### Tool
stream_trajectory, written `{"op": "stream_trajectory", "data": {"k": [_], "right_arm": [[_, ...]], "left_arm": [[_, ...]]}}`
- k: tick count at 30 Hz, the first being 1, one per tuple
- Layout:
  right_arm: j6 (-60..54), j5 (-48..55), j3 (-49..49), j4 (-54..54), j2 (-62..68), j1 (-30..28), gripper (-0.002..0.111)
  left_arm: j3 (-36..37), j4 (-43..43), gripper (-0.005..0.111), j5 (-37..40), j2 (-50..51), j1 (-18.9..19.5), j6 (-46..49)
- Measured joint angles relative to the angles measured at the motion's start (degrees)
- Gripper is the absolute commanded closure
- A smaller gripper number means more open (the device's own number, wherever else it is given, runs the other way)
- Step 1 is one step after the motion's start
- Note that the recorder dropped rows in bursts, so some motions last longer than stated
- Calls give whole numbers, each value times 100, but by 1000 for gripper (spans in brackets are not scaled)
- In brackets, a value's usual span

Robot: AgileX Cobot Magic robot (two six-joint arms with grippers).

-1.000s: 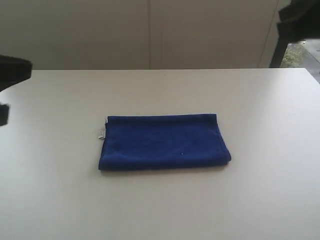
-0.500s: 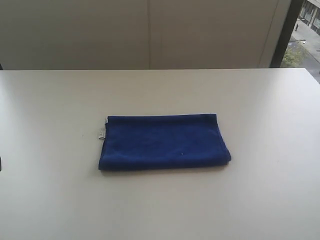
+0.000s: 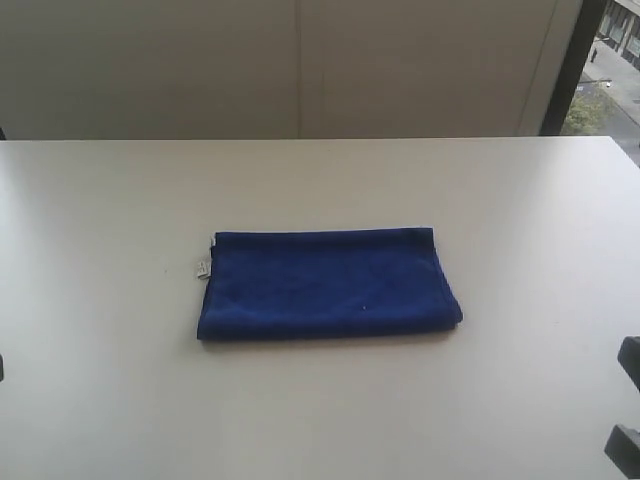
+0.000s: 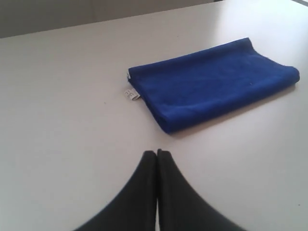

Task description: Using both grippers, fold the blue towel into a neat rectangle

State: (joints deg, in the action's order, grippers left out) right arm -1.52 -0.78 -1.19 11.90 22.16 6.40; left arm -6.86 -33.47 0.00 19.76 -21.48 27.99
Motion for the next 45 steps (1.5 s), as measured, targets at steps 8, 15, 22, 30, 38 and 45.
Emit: {"op": "stream_trajectory", "data": {"k": [8,15,22,30,38,45], "right_arm": [[-92,-69,81,0,0,0,108],[-114,-35,81,0,0,0,108],[-101,-25,81,0,0,0,108],[-101,-25,81,10,0,0,108],[-101,-25,81,10,0,0,108],[-101,228,81,10,-596,-82,108]], "left_arm": [[595,0,107,-509,0,0,0],[661,0,107,-532,0,0,-14],[661,0,107,-520,0,0,-554],[661,0,107,-520,0,0,-645],[661,0,107,-520,0,0,-655],[661,0,107,-520,0,0,-655]]}}
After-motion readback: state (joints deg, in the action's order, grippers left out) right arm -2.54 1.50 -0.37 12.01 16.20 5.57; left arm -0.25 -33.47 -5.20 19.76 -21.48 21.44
